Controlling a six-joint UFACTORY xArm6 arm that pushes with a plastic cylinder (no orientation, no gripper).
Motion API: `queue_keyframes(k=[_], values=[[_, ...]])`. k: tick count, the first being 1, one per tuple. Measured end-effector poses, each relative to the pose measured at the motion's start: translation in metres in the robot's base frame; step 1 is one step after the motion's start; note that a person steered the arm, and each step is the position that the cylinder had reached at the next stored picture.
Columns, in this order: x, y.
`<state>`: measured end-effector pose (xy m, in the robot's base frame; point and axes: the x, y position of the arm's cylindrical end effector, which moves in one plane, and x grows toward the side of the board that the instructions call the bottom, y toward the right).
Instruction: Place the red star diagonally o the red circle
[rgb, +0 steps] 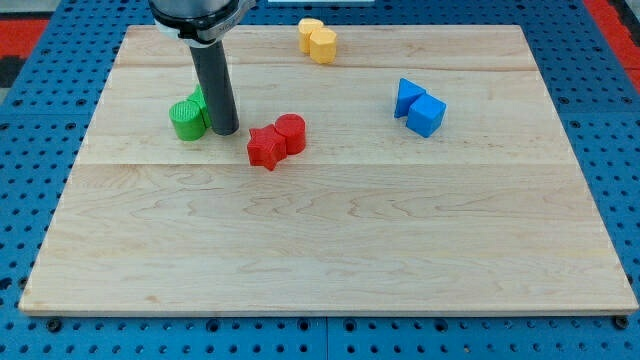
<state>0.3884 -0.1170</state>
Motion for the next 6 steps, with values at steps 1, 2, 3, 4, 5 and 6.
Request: queue_keyframes(k=[1, 2, 3, 4, 5, 6], values=[[0.009, 0.025], [0.031, 0.046], [0.057, 0.092], [0.057, 0.093], [0.063, 0.138], [0.066, 0.193]])
